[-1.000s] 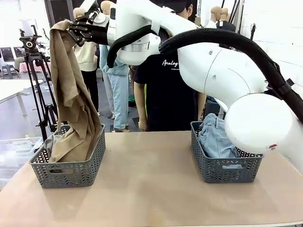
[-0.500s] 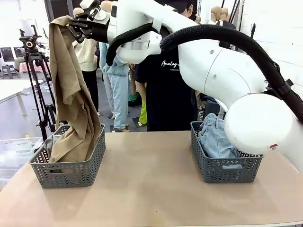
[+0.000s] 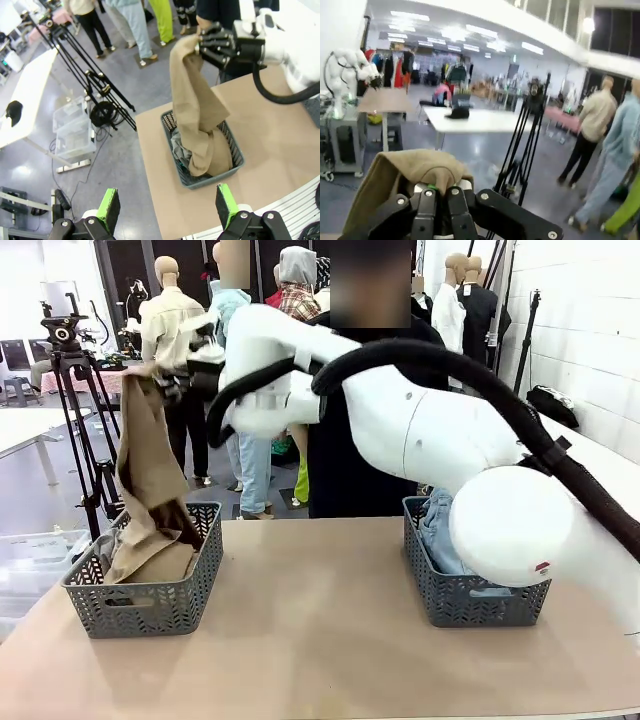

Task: Sort the tops and bottoms.
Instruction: Sort the clothes according to human instructions.

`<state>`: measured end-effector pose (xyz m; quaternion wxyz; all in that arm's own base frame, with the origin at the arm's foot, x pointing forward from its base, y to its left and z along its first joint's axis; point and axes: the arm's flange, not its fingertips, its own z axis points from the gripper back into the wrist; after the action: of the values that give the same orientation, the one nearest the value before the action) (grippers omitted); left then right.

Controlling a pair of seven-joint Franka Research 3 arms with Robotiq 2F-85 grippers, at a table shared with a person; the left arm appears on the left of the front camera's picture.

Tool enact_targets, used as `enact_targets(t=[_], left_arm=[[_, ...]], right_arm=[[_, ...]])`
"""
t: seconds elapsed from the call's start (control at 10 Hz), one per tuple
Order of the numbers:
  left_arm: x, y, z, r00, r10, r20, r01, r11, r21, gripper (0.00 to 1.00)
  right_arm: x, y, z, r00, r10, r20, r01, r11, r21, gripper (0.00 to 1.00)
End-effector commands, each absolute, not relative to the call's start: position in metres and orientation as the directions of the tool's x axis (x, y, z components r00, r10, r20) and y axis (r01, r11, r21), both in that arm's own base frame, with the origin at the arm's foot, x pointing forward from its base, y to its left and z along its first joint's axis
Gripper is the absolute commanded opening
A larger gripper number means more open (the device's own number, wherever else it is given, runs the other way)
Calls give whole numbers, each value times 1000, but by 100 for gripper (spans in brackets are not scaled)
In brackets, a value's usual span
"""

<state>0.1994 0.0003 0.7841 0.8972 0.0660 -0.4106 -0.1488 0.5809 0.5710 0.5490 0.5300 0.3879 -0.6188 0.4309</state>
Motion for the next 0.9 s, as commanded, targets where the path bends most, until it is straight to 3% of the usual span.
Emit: enact_targets(t=[0.0,0.3,0.4,0.6,0.8], left_arm=[[200,1,787,614,-324,720,219,946,239,100],[200,1,787,614,-324,720,219,946,239,100],[200,1,787,614,-324,720,219,946,239,100],[200,1,787,614,-324,720,219,946,239,100],[200,1,787,614,-324,720,219,946,239,100]], right_arm=[[607,614,556,25,130,991,-959,284,-14,0],[606,628,509,215,317,924,-955,266,131,0],[581,579,483,104,176,979,-945,325,42,0],[581,579,483,104,176,979,-945,325,42,0],[577,580,464,258,307,916,-936,315,158,0]])
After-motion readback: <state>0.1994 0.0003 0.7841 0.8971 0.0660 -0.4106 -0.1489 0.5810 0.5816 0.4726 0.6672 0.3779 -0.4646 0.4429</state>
